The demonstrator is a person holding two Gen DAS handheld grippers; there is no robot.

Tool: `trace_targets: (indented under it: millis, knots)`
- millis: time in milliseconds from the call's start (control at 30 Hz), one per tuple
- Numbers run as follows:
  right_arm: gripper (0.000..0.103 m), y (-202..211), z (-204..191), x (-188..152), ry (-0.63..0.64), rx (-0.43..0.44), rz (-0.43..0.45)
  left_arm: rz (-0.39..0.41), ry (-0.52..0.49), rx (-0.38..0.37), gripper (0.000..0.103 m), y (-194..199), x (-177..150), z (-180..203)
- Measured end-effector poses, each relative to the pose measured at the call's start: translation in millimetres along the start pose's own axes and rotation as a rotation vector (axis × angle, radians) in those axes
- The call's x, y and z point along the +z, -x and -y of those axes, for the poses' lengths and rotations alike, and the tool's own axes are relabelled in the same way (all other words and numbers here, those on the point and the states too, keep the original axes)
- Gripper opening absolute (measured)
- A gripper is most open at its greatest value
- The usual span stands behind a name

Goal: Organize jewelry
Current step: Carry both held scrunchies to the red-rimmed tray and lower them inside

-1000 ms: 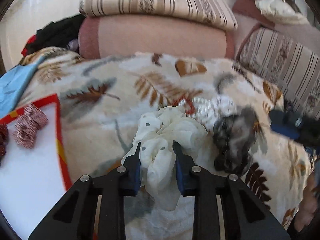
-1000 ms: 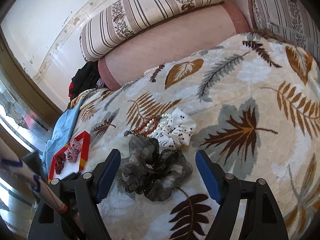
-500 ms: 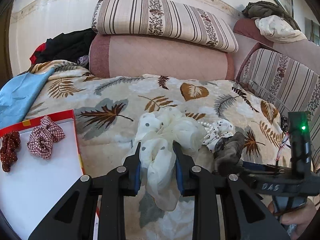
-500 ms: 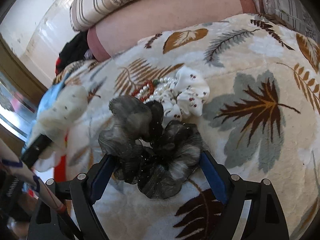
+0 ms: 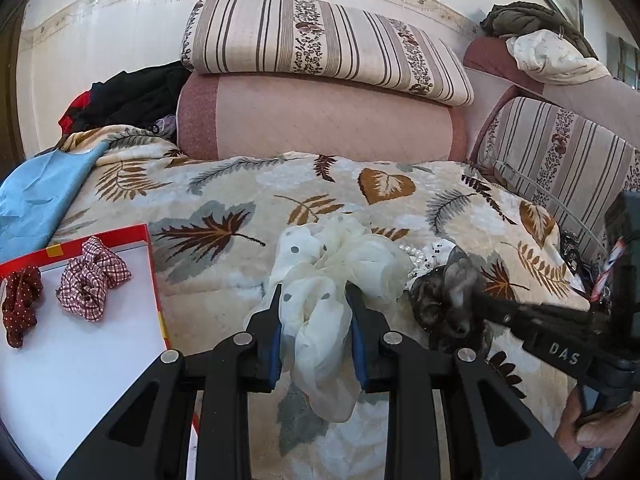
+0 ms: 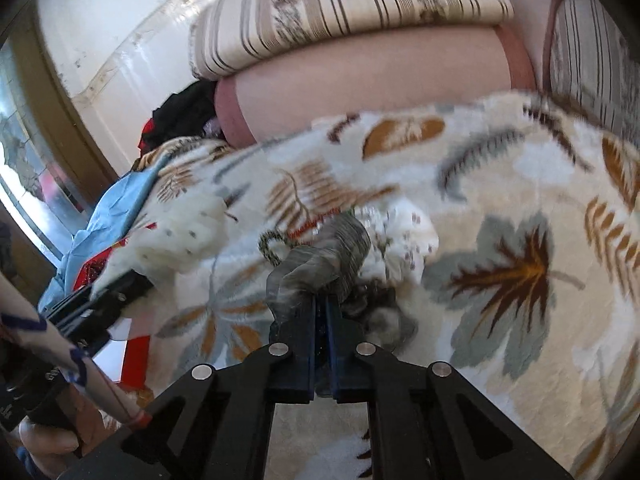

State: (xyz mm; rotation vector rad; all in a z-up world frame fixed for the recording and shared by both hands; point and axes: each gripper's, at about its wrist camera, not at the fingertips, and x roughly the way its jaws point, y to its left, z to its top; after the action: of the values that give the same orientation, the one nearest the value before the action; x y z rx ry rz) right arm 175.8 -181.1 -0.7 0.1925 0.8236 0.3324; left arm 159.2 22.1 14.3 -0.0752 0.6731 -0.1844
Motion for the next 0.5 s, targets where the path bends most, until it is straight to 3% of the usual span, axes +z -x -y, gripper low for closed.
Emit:
trace_targets:
  millis: [167,233,267,333,433,500]
  knots:
    - [0.013,0,5,2,-0.025,-0.018,-0.006,-0.006,0.001,0.005,0.026,-2,0,0]
    - [0.026,1,11,3,-0.044,-0.025,0.001,-0.006,0.001,0.005,0.026,-2,0,0]
    - [0.043,3,12,4,-0.05,-0.031,0.007,-0.005,0.002,0.005,0.026,-2,0,0]
    - [0.064,9,14,5,-0.066,-0.02,0.036,-0.002,0.004,0.006,0.026,-2,0,-1]
    - [0.065,14,7,6,-0.044,-0.008,0.065,-0.002,0.009,0.005,0.026,-2,1,-2]
    - [0.074,13,2,5,-0.027,-0.002,0.068,0.0,0.004,0.009,0.026,-2,1,-2]
